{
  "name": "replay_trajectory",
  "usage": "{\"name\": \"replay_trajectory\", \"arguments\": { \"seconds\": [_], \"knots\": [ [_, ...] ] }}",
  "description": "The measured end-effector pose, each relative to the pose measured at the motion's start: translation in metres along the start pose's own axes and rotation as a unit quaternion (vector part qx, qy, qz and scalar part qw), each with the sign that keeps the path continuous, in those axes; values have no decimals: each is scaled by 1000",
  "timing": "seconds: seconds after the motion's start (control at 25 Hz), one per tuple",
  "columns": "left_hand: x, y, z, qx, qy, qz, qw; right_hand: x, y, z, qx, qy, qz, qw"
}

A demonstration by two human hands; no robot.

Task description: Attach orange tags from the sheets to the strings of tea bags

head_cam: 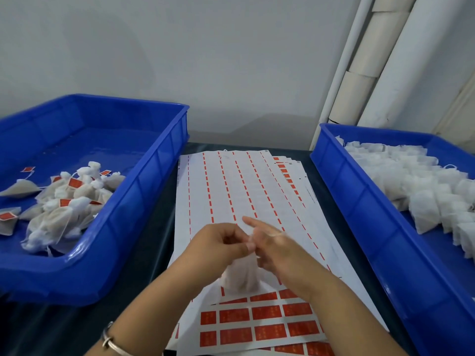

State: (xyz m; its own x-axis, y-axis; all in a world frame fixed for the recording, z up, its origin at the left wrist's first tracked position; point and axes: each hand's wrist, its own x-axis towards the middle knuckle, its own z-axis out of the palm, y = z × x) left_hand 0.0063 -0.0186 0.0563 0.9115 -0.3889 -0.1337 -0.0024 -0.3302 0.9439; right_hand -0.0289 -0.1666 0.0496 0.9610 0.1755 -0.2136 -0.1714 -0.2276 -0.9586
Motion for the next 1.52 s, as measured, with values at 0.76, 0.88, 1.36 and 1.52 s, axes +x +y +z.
{"name": "replay_trajectory", "arguments": {
  "seconds": [0.76,0.88,1.36,1.52],
  "knots": [
    [2,-29,-3,-175,184,-65,965,-6,26,-5,69,118,27,990],
    [2,-17,-2,40,102,70,991,-5,20,0,-68,106,40,991],
    [10,-10,-6,97,-173,107,974,-17,8,-19,-70,-62,30,995],
    [3,-13,-6,132,-171,108,970,-15,9,-18,-103,-51,38,993]
  ]
}}
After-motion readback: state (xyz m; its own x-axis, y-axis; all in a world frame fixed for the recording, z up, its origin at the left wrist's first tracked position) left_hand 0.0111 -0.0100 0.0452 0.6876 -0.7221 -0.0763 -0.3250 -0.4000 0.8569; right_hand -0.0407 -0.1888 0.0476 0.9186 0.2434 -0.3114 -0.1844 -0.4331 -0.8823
